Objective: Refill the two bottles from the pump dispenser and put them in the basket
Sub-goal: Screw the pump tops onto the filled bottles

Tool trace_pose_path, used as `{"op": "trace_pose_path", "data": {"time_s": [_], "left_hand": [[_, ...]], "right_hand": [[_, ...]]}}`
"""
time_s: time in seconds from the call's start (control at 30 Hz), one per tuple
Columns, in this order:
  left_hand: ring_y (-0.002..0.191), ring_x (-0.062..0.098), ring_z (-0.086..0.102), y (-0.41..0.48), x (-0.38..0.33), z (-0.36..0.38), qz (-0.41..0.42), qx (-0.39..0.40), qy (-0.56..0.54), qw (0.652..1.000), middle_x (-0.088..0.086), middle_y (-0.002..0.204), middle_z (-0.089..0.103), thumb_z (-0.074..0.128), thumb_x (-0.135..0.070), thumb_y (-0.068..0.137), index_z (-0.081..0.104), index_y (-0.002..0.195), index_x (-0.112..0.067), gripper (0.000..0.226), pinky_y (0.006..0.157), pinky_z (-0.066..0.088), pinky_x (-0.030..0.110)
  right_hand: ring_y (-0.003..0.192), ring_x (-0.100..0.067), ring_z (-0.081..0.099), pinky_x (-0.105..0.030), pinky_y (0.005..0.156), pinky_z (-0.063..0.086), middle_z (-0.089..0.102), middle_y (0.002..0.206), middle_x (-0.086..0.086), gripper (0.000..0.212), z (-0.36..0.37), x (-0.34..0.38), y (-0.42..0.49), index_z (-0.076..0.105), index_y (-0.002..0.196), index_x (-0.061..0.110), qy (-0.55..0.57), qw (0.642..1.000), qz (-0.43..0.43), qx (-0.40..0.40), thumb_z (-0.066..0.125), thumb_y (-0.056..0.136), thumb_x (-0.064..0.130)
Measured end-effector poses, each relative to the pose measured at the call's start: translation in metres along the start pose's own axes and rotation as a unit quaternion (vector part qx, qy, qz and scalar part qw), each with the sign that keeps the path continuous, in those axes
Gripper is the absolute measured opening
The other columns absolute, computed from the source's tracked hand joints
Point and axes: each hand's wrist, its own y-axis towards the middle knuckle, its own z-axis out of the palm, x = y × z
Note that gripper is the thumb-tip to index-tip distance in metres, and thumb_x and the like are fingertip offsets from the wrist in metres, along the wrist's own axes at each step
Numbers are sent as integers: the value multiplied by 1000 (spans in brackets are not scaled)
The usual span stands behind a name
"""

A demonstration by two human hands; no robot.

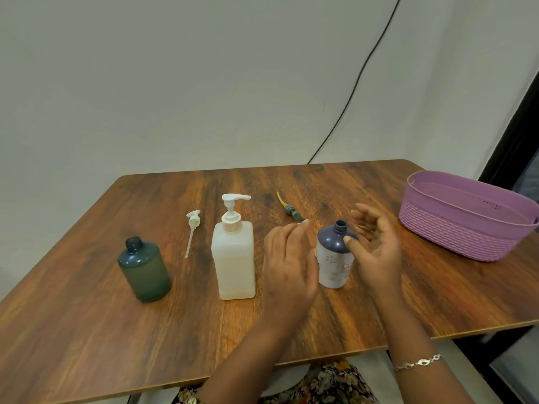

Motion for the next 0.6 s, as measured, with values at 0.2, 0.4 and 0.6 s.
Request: {"op": "trace_pose_path", "data": {"time_s": [0.2, 0.4, 0.6], "left_hand": [[122, 10, 41, -2, 6, -7, -72, 71, -37, 994, 0, 128, 48, 47, -29, 87, 45, 132, -16, 47, 103, 33, 20], [126, 8, 38, 5, 9, -9, -115, 98, -69, 986, -1, 135, 44, 54, -25, 86, 41, 135, -17, 52, 105, 37, 31], [115, 6, 46, 12, -1, -25, -57, 23, -73, 995, 1, 121, 54, 49, -21, 86, 48, 127, -15, 41, 95, 43, 24]], "right_hand": [[102, -10, 57, -25, 88, 48, 59, 104, 11, 41, 23, 19, 13, 54, 112, 18, -1, 999, -40, 26, 60, 77, -3], [94, -9, 58, -23, 83, 49, 60, 97, 6, 37, 45, 30, 43, 56, 107, 18, -2, 999, -29, 40, 61, 80, -6], [78, 2, 58, -13, 72, 48, 61, 88, 6, 28, 69, 33, 57, 59, 99, 14, 48, 999, 1, -4, 60, 81, -7]]}}
